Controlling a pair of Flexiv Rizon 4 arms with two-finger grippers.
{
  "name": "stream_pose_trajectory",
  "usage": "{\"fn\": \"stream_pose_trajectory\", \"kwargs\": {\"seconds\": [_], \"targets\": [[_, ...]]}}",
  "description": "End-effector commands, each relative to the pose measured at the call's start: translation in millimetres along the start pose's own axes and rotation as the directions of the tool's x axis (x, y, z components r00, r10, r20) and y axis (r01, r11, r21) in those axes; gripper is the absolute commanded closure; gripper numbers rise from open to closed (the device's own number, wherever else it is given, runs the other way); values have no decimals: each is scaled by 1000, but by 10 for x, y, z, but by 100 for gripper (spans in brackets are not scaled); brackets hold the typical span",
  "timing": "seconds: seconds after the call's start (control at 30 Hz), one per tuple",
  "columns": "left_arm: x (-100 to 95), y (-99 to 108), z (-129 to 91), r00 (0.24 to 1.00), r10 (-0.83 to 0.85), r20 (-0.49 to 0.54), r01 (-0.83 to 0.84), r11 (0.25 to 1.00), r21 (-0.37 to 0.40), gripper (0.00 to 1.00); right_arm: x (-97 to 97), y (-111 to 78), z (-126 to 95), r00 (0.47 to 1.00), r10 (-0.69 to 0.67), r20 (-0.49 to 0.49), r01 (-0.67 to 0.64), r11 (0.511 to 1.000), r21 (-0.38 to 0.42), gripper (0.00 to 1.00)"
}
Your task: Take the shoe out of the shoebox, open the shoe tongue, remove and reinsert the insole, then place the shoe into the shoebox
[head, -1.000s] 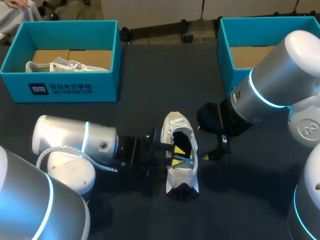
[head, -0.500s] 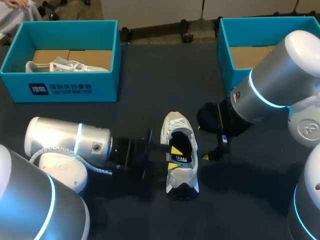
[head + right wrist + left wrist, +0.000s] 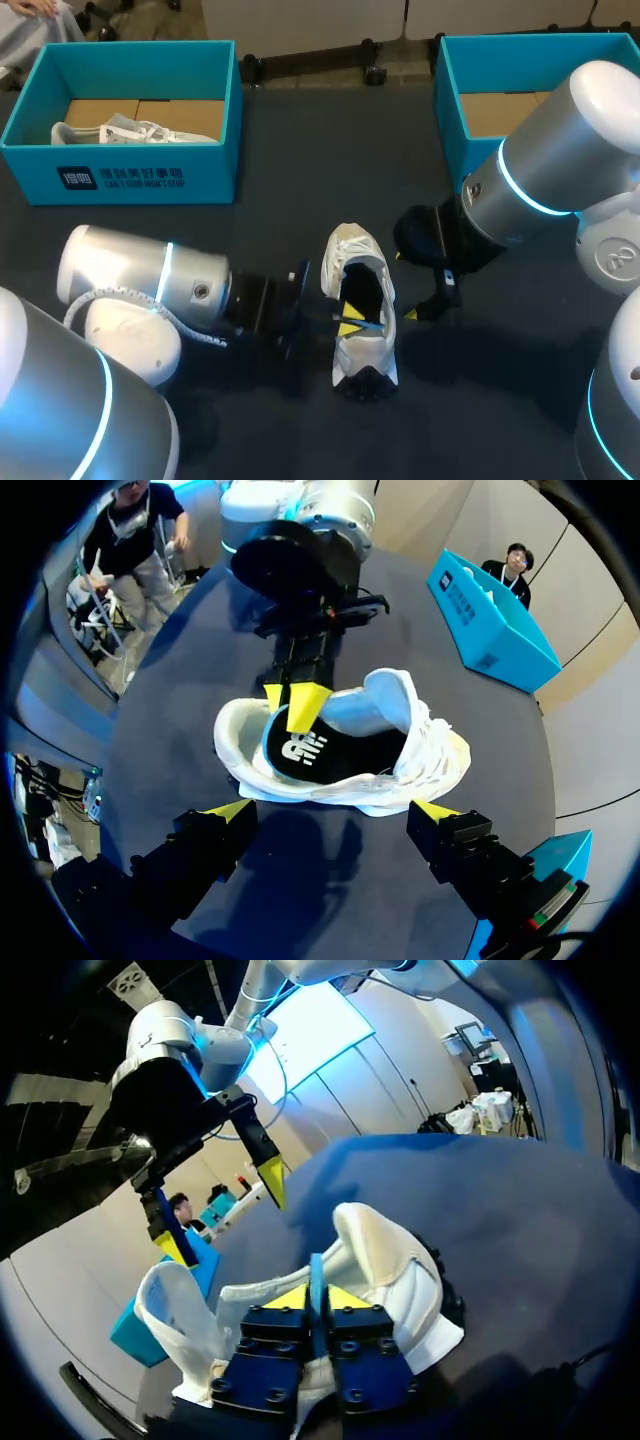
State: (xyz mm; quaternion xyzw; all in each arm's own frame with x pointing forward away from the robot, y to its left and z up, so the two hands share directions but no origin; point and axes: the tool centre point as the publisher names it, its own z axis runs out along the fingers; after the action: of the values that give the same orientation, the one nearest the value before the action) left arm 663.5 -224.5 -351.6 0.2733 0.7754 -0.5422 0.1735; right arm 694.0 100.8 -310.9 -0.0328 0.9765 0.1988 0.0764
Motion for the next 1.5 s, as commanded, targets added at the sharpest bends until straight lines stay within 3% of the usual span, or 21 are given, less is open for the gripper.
{"fn": "stream_pose_trajectory", "kwargs": {"seconds": [0.03,0.47,0.57,0.67,0.7,0.73,0.77,0.8,0.93,1.0,1.27,1.5], "targets": [[-16,-84,-65,1000,3,25,-4,1000,10,0,13,2,0,1000,1,2,-1,1000,2,0],[-250,-334,-333,999,27,45,-28,999,21,0,13,2,0,1000,1,2,-1,1000,2,0],[-266,-343,-398,999,43,28,-43,999,5,14,13,2,0,1000,1,2,-1,1000,2,0],[-281,-374,-477,999,50,7,-50,999,-3,18,13,2,0,1000,1,2,-1,1000,2,0],[-283,-391,-506,998,56,-5,-56,998,-3,25,13,2,0,1000,1,2,-1,1000,2,0],[-282,-405,-533,998,65,-19,-65,998,-7,44,13,2,0,1000,1,2,-1,1000,2,0],[-281,-416,-559,997,70,-30,-70,997,-11,54,13,2,0,1000,1,2,-1,1000,2,0],[-284,-427,-583,996,76,-40,-76,997,-12,56,13,2,0,1000,1,2,-1,1000,2,0],[-280,-452,-651,991,88,-97,-90,996,-23,89,13,2,0,1000,1,2,-1,1000,2,0],[-269,-466,-670,988,97,-122,-100,995,-23,100,13,2,0,1000,1,2,-1,1000,2,0],[-252,-519,-741,965,96,-245,-111,993,-45,100,13,2,0,1000,1,2,-1,1000,2,0],[-252,-519,-741,965,96,-245,-111,993,-45,100,-24,-72,-140,1000,17,6,-17,1000,8,0]]}}
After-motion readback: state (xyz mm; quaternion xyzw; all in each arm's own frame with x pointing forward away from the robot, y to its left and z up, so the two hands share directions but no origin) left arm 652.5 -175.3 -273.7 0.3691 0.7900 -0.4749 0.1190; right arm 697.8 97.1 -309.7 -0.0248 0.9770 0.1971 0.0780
